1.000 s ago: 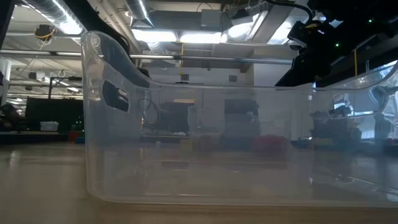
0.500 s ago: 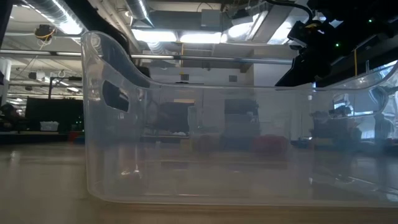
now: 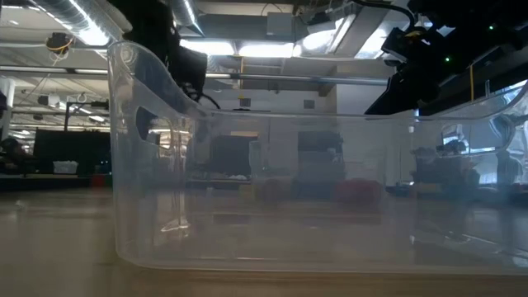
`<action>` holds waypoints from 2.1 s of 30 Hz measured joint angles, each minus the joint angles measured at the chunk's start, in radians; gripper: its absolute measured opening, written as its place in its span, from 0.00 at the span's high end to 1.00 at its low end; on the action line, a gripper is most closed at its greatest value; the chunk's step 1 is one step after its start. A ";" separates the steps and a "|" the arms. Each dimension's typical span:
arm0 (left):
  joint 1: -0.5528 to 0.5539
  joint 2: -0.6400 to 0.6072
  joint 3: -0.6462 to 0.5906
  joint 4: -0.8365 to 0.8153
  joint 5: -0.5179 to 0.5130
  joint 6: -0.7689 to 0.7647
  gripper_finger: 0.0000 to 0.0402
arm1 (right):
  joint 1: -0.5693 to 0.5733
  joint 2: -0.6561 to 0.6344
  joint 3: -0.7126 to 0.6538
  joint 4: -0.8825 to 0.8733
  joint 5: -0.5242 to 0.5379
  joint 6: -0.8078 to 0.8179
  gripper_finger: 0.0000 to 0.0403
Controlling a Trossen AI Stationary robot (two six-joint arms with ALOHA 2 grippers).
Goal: Sort blocks by size
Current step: Put the blue rectangular block into the bottom right transparent bin
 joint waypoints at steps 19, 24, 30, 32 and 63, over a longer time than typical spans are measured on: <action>-0.365 -0.028 0.152 0.234 0.303 -0.090 0.72 | 0.000 0.000 0.000 0.000 -0.013 0.000 0.44; -0.411 -0.028 0.152 0.377 0.422 -0.101 0.73 | 0.000 0.000 0.000 0.000 -0.013 0.003 0.44; -0.474 -0.028 0.152 0.525 0.432 -0.116 0.72 | 0.001 0.000 0.000 0.010 -0.040 0.045 0.44; -0.498 -0.028 0.152 0.570 0.432 -0.120 0.72 | 0.001 0.000 0.000 0.025 -0.043 0.050 0.44; -0.747 0.206 0.152 0.927 0.330 -0.332 0.71 | 0.403 -0.001 0.102 0.131 -0.143 0.176 0.44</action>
